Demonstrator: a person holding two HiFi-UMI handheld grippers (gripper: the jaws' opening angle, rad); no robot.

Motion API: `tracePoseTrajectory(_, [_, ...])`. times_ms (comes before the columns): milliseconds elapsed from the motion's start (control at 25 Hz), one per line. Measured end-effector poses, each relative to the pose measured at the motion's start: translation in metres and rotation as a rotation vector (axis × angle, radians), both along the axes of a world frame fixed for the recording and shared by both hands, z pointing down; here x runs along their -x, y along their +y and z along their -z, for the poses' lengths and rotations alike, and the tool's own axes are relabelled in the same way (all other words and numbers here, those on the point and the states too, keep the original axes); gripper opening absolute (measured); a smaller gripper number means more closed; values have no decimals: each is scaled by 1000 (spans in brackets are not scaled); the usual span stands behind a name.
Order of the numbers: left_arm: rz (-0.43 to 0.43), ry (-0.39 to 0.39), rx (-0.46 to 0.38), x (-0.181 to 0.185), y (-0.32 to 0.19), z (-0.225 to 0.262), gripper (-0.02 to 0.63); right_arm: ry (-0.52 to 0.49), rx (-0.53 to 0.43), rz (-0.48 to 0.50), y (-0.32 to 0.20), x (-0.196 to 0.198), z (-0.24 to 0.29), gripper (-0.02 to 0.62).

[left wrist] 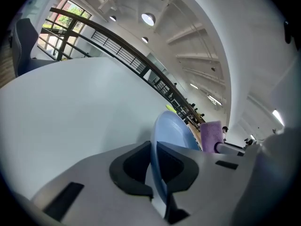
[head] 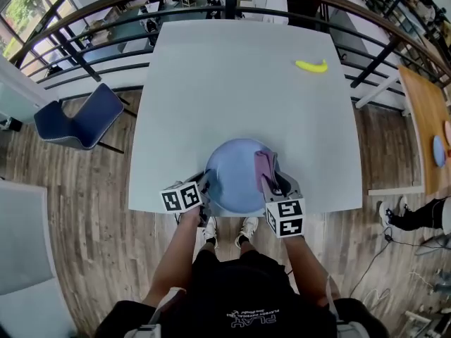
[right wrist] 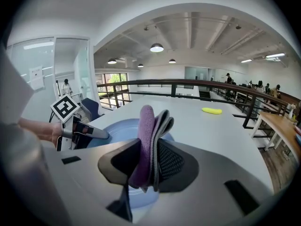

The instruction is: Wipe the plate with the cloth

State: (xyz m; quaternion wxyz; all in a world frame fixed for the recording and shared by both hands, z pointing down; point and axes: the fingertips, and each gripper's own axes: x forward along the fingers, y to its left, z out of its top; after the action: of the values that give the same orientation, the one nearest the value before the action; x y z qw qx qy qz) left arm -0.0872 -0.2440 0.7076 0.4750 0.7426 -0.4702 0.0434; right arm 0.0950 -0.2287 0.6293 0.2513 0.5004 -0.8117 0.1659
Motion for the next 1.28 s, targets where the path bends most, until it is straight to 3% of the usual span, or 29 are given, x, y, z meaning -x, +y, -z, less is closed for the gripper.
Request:
tracePoseTrajectory(200, [24,-43,45,3,7,-21,29,0,49,17,11,-2,-25,114])
tracePoseTrajectory(760, [40,-40,135,1,10,-55,34,-4,63,-12,0,-11,-39,114])
tracePoseTrajectory(1000, [76,-107,172,6,13,-65,34,-4,70,-13,5,-11,-39,114])
tracePoseTrajectory(1280, [89,-152,177,11,15,-61,141,-10,56,-11,1,-12,-33,114])
